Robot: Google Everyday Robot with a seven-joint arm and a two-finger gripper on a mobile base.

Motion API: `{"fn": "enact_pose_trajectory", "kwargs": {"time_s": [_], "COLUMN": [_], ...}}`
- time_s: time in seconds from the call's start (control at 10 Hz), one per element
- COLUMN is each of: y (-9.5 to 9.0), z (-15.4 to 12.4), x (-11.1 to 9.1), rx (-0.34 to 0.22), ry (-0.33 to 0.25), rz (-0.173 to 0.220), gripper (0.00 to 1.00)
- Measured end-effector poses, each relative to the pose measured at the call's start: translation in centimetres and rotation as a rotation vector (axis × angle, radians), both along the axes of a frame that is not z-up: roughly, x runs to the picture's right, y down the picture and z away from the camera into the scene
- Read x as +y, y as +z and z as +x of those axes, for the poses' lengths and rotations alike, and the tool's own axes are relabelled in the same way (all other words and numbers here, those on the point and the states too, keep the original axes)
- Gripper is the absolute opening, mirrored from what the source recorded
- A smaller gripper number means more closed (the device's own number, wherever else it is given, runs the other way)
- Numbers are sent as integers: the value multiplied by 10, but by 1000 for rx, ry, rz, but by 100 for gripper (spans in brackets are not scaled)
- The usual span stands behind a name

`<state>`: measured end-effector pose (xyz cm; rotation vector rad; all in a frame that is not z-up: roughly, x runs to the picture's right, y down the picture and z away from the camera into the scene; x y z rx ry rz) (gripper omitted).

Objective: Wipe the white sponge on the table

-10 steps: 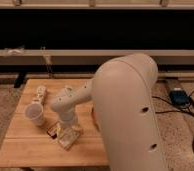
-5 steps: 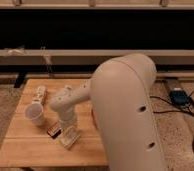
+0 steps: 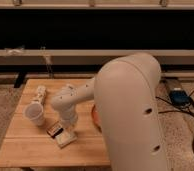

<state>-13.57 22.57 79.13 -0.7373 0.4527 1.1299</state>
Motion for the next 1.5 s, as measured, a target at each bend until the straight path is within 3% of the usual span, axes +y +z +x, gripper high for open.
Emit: {"fn": "enact_pose_trajectory", "kwargs": {"time_s": [0.6, 0.9, 1.2, 1.5], "y": [-1, 13, 15, -4], "z": [22, 44, 41, 14], "x": [-18, -38, -48, -41], "rx": [16, 49, 36, -22], "ry": [37, 24, -9, -61], "rz": [32, 69, 102, 128], "gripper": [1, 1, 1, 1]}}
